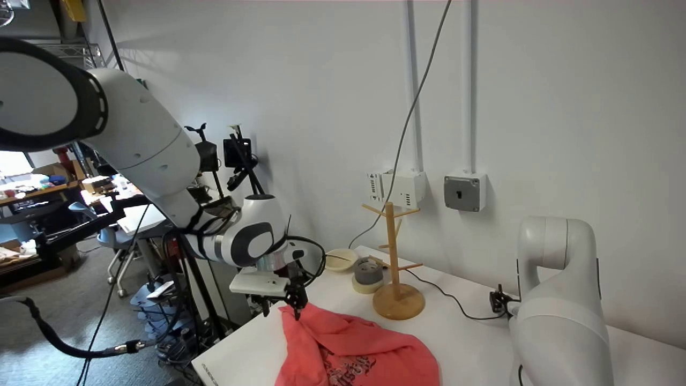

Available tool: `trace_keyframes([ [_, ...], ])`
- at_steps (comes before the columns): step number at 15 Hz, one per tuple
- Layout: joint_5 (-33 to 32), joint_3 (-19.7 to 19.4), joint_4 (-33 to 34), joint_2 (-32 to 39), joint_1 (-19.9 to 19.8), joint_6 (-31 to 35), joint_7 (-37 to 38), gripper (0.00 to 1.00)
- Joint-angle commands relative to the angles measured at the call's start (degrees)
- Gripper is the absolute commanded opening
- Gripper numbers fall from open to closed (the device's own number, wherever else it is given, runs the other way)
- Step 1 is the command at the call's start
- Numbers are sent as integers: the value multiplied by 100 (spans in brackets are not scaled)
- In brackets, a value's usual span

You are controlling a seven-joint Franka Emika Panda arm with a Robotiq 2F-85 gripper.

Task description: Unfold the peach shirt

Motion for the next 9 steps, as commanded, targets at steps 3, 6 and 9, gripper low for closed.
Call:
trace_keyframes([
  [3,-326,-286,-1034,-524,-269,652,-495,100],
  [6,-642,-526,-1303,-441,-250,1155,-395,100],
  [9,-943,-811,-1487,-303,-157,1544,-234,100],
])
